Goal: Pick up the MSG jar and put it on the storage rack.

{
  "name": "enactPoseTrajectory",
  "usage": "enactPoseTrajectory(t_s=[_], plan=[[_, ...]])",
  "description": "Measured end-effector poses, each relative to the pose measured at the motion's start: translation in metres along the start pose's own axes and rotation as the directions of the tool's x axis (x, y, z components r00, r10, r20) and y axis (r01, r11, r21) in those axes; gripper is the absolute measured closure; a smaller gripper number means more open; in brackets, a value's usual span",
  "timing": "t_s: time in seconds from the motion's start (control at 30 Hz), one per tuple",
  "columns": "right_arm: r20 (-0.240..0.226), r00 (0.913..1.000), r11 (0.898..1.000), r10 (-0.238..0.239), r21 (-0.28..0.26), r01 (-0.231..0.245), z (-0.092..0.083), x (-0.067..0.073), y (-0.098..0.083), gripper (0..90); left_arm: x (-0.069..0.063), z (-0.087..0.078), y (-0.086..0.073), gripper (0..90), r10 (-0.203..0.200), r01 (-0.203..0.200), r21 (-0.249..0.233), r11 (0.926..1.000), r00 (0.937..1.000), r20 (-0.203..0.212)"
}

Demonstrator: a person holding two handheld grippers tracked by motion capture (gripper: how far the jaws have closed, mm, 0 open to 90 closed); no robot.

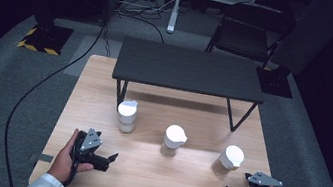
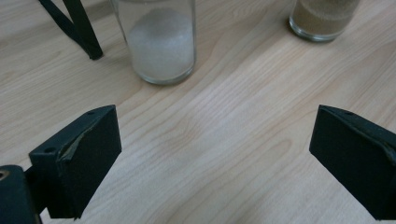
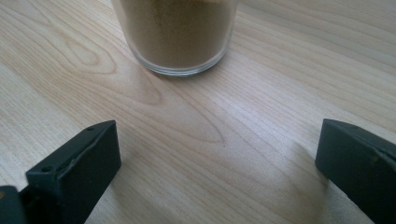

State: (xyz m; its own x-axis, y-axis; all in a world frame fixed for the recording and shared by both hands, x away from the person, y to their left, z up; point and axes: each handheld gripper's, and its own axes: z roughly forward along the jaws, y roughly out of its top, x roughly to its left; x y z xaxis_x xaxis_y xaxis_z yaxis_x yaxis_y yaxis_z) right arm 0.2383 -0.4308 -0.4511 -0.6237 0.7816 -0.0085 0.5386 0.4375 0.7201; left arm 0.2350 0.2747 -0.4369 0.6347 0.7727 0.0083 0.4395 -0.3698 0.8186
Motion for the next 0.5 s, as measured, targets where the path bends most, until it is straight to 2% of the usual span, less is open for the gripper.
enactPoseTrajectory(t_s=[0.1, 0.5], plan=[[0.0, 1.0, 1.0, 0.0, 0.0, 0.0, 0.0, 0.0, 0.0, 0.0, -0.0004, 0.0021, 0.0031, 1.9, 0.006, -0.006, -0.005, 1.0, 1.0, -0.005], [0.002, 1.0, 1.0, 0.002, 0.0, -0.002, 0.0001, 0.0005, 0.0, 0.0, 0.009, 0.0106, 0.0103, 2.0, -0.019, 0.019, -0.049, 0.9986, 0.9998, 0.0]])
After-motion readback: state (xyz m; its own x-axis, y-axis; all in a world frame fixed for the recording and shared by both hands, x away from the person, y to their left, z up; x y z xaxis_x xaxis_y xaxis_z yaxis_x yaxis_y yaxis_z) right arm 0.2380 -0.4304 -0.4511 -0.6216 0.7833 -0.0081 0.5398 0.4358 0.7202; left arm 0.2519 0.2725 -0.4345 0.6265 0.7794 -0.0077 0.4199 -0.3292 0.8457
